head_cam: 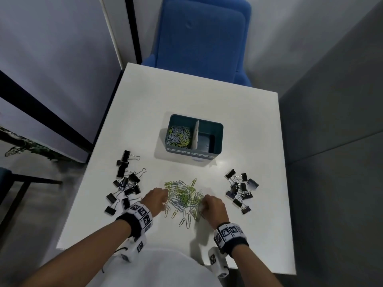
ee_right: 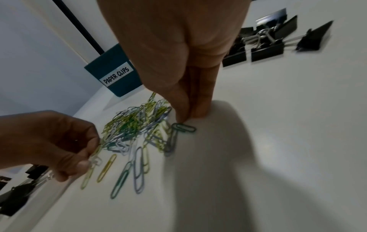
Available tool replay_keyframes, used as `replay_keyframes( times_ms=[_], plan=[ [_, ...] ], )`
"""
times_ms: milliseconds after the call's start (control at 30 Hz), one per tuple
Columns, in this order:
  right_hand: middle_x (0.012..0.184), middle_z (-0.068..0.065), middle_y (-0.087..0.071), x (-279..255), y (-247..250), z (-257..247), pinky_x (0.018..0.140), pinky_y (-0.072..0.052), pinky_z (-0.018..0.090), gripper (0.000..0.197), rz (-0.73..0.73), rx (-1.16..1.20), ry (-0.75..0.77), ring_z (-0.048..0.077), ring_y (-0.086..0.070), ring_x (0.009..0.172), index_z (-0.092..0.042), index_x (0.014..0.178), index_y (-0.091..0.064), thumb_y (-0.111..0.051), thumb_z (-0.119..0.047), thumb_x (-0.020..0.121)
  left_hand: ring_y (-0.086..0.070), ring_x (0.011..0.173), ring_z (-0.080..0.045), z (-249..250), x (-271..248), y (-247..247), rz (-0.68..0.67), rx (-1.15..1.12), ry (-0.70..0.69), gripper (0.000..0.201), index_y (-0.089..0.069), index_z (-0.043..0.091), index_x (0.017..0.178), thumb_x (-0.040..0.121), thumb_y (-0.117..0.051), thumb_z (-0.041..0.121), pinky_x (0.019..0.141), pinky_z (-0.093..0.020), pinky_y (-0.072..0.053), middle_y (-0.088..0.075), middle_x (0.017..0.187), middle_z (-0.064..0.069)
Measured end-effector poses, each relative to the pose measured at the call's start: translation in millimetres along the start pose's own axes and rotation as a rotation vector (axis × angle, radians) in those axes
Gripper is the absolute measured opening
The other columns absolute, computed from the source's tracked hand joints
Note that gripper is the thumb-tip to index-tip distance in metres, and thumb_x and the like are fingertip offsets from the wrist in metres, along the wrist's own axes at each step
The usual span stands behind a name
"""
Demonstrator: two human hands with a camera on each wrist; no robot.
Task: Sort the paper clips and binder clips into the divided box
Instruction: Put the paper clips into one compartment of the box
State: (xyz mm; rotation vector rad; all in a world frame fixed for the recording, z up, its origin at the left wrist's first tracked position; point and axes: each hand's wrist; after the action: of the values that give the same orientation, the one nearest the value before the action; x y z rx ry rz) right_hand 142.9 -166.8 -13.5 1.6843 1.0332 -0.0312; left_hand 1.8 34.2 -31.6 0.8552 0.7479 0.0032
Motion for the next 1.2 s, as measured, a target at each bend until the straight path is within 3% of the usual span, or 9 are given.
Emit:
replay_keyframes(
  times_ms=[133, 233, 333, 400, 467, 600, 733, 900, 1200],
  plan=[
    [0.088, 0.003, -0.071, 3.8, -6.4, -12.2, 0.068, -0.046, 0.023, 0.017, 0.016, 0.158, 0.049, 0.021, -0.065, 0.084, -0.015, 0.088, -0.069, -0.057, -0.004, 0.081, -0.058, 0.072, -0.021, 11.6, 4.4, 0.3, 0.076, -0.117, -0.01, 0.031, -0.046, 0.028, 0.066, 0.071, -0.069, 0.008, 0.059, -0.026, -0.042, -0.058, 0.075, 0.005],
    [0.091, 0.0, -0.069, 0.3, -1.7, -4.3, 0.065, -0.043, 0.022, 0.021, 0.015, 0.165, 0.071, 0.021, -0.065, 0.083, -0.019, 0.099, -0.062, -0.066, -0.013, 0.08, -0.057, 0.08, -0.022, 14.2, -3.6, 3.7, 0.152, -0.055, -0.059, 0.02, -0.053, 0.023, 0.089, 0.079, -0.07, 0.024, 0.061, -0.028, -0.039, -0.057, 0.092, 0.004],
    [0.113, -0.001, -0.049, -7.8, 3.5, 11.5, 0.067, -0.046, 0.029, 0.064, -0.061, -0.02, 0.105, 0.022, -0.058, 0.09, -0.027, 0.126, -0.043, -0.077, -0.03, 0.072, -0.047, 0.109, -0.023, 11.3, -13.7, 2.2, 0.175, 0.117, -0.064, 0.077, -0.036, 0.019, 0.131, 0.071, -0.073, 0.052, 0.075, -0.035, -0.047, -0.039, 0.126, -0.004],
    [0.122, 0.001, -0.039, -10.2, 3.3, 16.8, 0.067, -0.052, 0.034, 0.087, -0.071, -0.1, 0.104, 0.023, -0.053, 0.098, -0.032, 0.137, -0.03, -0.081, -0.034, 0.067, -0.024, 0.136, -0.029, 9.3, -17.4, -2.2, 0.114, 0.207, -0.032, 0.118, -0.008, 0.021, 0.149, 0.061, -0.07, 0.068, 0.104, -0.046, -0.037, -0.014, 0.152, -0.01],
    [0.129, 0.003, -0.033, -7.5, -0.1, 13.2, 0.069, -0.055, 0.035, 0.103, -0.074, -0.127, 0.111, 0.024, -0.048, 0.106, -0.032, 0.143, -0.02, -0.085, -0.034, 0.063, -0.003, 0.145, -0.031, 9.8, -16.8, -11.6, 0.029, 0.219, -0.051, 0.131, 0.016, 0.028, 0.149, 0.06, -0.07, 0.072, 0.114, -0.051, -0.017, 0.011, 0.159, -0.008],
    [0.135, 0.007, -0.03, 5.4, -11.8, -9.5, 0.073, -0.057, 0.038, 0.117, -0.051, -0.155, 0.153, 0.026, -0.043, 0.114, -0.028, 0.149, -0.013, -0.087, -0.042, 0.06, -0.021, 0.139, -0.032, 24.9, -12.1, -15.1, 0.082, 0.357, -0.184, 0.125, 0.005, 0.016, 0.152, 0.066, -0.073, 0.063, 0.106, -0.045, -0.035, -0.008, 0.158, -0.014],
    [0.126, 0.007, -0.036, 15.9, -17.1, -27.9, 0.071, -0.055, 0.038, 0.098, 0.007, -0.134, 0.125, 0.027, -0.047, 0.107, -0.027, 0.144, -0.027, -0.084, -0.039, 0.065, -0.041, 0.119, -0.03, 34.6, -3.2, -11.3, 0.157, 0.305, -0.208, 0.091, -0.024, 0.011, 0.146, 0.076, -0.076, 0.038, 0.081, -0.039, -0.051, -0.037, 0.138, -0.013],
    [0.114, 0.007, -0.046, 18.1, -18.0, -29.6, 0.07, -0.054, 0.037, 0.051, 0.028, -0.076, 0.114, 0.029, -0.057, 0.092, -0.021, 0.123, -0.049, -0.073, -0.027, 0.079, -0.059, 0.074, -0.026, 31.7, -3.3, -6.1, 0.184, 0.267, -0.314, 0.044, -0.055, 0.011, 0.109, 0.071, -0.078, 0.008, 0.048, -0.032, -0.048, -0.054, 0.096, -0.009],
    [0.089, 0.009, -0.061, 13.8, -4.5, -18.8, 0.064, -0.046, 0.031, 0.005, 0.003, -0.029, 0.149, 0.028, -0.06, 0.076, -0.009, 0.086, -0.066, -0.063, -0.013, 0.085, -0.058, 0.057, -0.022, 18.2, -3.9, 4.4, 0.244, 0.145, -0.277, 0.021, -0.057, 0.016, 0.085, 0.076, -0.07, 0.002, 0.047, -0.028, -0.042, -0.057, 0.078, -0.001]
  ],
)
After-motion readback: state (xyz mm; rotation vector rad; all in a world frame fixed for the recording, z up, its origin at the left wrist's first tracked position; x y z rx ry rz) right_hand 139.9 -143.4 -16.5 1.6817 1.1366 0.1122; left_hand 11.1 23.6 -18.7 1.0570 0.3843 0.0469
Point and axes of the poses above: each hand's wrist, its own x-axis towards the middle knuckle, its own y-axis out of the back of the hand, z = x × y
